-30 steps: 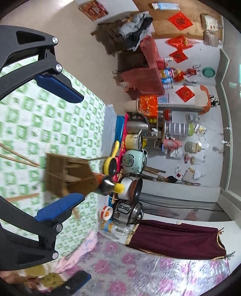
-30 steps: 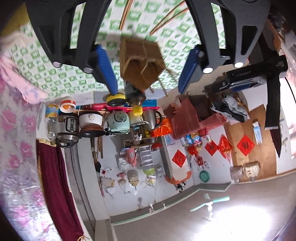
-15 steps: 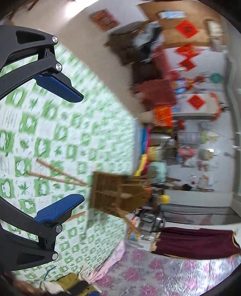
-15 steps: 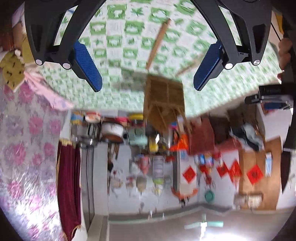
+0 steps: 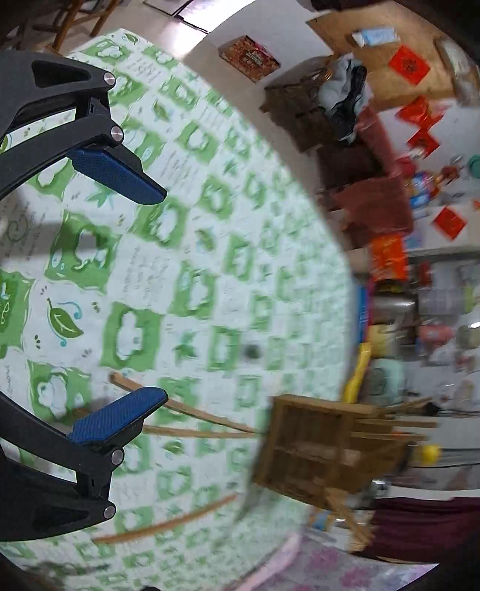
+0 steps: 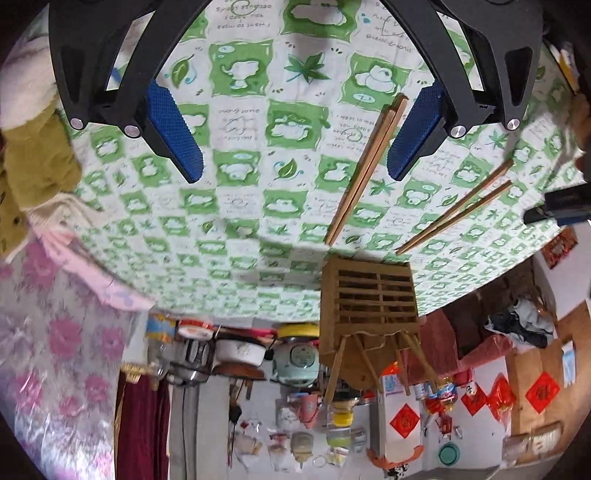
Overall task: Organize utensils
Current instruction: 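Move both open tools back down to the loose chopsticks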
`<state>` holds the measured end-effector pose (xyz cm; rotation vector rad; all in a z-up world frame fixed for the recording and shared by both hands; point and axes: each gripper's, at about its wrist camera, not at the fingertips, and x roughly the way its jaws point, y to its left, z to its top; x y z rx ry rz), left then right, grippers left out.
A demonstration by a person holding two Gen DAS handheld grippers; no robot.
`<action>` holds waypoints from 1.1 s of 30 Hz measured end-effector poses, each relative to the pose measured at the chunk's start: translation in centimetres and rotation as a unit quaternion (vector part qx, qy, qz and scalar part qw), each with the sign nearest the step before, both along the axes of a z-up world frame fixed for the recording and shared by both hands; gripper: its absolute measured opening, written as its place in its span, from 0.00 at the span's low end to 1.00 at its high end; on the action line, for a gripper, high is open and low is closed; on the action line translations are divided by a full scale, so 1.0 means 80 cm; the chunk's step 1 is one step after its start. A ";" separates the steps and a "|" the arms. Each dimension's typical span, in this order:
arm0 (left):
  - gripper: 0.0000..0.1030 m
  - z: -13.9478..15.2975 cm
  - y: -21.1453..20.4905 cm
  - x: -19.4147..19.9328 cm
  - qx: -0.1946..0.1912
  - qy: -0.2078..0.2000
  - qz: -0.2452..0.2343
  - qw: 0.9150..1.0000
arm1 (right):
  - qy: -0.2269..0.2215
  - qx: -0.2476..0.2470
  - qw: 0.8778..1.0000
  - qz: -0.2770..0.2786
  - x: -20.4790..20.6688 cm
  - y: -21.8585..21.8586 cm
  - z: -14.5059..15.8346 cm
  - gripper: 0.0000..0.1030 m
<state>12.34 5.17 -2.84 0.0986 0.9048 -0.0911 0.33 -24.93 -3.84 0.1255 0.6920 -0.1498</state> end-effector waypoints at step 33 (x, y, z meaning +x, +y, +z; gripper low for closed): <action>0.95 -0.034 0.009 0.012 -0.050 0.082 -0.034 0.995 | 0.115 -0.046 0.989 0.082 0.025 0.050 -0.042 0.72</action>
